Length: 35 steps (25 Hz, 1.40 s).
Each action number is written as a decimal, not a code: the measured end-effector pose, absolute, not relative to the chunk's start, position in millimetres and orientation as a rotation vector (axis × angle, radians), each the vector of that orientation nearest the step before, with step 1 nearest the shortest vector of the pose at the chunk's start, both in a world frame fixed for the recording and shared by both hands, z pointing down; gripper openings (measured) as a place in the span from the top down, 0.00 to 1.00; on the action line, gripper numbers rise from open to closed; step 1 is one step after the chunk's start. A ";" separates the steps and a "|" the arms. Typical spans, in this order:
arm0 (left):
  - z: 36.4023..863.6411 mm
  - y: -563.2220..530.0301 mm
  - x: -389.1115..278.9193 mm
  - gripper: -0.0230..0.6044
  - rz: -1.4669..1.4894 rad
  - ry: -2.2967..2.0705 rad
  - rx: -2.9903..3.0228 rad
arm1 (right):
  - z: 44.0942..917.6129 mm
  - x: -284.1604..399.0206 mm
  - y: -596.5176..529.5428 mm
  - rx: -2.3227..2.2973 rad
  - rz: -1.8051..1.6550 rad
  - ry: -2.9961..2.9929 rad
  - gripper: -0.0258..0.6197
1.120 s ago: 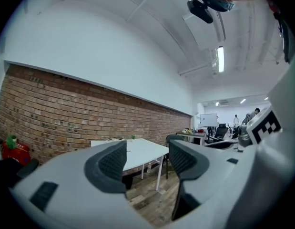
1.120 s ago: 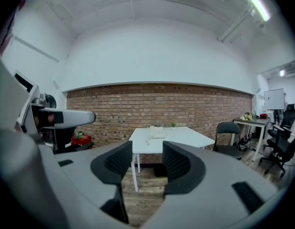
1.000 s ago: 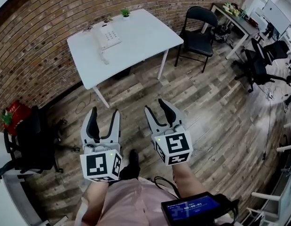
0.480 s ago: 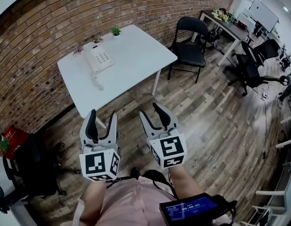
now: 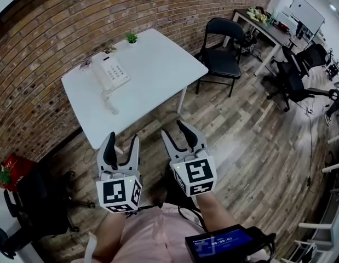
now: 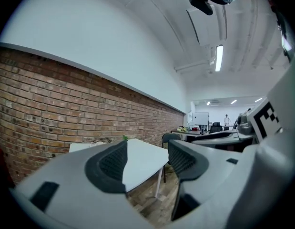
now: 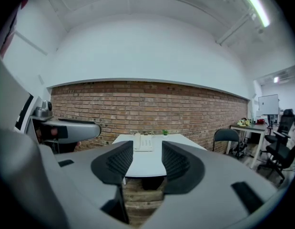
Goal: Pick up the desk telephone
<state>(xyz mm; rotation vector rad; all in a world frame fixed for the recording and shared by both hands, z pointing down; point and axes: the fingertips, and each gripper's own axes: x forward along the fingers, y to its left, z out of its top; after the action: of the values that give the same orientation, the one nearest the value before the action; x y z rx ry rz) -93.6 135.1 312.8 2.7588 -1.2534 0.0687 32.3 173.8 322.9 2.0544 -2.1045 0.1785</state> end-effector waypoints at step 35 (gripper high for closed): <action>331.0 -104.7 -3.5 0.51 0.161 -1.722 2.433 | 337.4 128.7 -126.1 1.538 0.196 -2.493 0.66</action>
<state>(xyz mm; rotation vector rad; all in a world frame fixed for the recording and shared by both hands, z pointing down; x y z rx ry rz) -3.5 -104.7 331.0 2.4335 -1.7219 0.1608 128.7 -126.1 337.4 1.5379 -2.4934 0.1959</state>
